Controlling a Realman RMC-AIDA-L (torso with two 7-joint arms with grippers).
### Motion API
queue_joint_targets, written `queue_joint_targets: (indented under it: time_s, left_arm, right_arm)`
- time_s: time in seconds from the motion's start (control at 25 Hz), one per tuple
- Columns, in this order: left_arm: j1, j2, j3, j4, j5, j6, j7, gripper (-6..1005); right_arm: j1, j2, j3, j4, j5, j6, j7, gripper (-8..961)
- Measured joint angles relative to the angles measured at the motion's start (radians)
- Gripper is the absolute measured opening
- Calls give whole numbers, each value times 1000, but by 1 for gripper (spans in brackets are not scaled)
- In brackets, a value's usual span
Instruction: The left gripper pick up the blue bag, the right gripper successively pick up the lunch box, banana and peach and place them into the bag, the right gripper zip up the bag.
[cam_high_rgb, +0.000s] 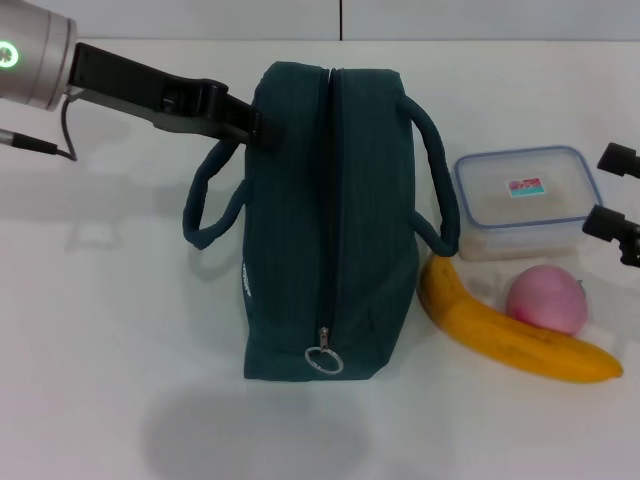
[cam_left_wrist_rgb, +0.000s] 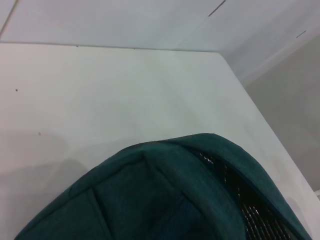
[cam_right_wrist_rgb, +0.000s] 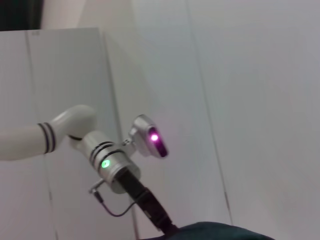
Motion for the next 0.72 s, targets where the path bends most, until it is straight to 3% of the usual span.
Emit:
queue_joint_targets:
  time_s: [0.48, 0.72]
  left_arm:
    - [4, -4, 2, 0, 12, -1, 0, 86]
    - [5, -9, 2, 0, 27, -1, 3, 47]
  right_arm:
    - [3, 15, 10, 64, 18, 45, 3, 785]
    - [6, 15, 156, 227, 97, 83, 21, 780]
